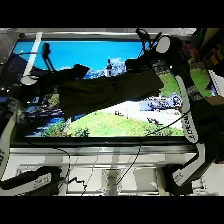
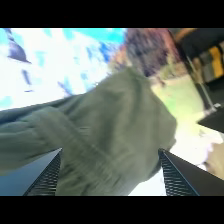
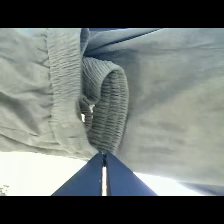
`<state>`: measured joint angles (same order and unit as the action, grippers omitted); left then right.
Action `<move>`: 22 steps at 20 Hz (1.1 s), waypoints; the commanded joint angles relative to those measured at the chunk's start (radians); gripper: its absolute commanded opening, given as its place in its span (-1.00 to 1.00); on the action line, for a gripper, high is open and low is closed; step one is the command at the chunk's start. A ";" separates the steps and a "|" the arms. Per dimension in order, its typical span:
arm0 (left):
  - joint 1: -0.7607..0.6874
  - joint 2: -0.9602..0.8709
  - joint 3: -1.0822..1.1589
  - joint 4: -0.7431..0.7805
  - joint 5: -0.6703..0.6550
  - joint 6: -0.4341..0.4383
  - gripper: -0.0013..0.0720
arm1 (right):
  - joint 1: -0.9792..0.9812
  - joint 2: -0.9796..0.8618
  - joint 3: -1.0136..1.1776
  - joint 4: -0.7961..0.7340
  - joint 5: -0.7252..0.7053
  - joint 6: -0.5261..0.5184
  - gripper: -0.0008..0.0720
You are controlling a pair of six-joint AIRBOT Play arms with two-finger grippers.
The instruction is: Fold the clothes and pants, and hang the long-sleeved shirts on hangers.
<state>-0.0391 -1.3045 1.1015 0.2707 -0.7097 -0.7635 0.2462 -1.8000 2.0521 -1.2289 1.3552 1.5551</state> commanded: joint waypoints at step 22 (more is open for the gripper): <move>0.457 -0.397 -0.089 0.238 -0.368 -0.055 0.96 | -0.015 0.005 -0.169 0.006 -0.125 -0.087 -0.94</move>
<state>0.4320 -1.6295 1.0069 0.5842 -1.0805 -0.8627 0.2321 -1.7947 1.8839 -1.2263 1.2381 1.4673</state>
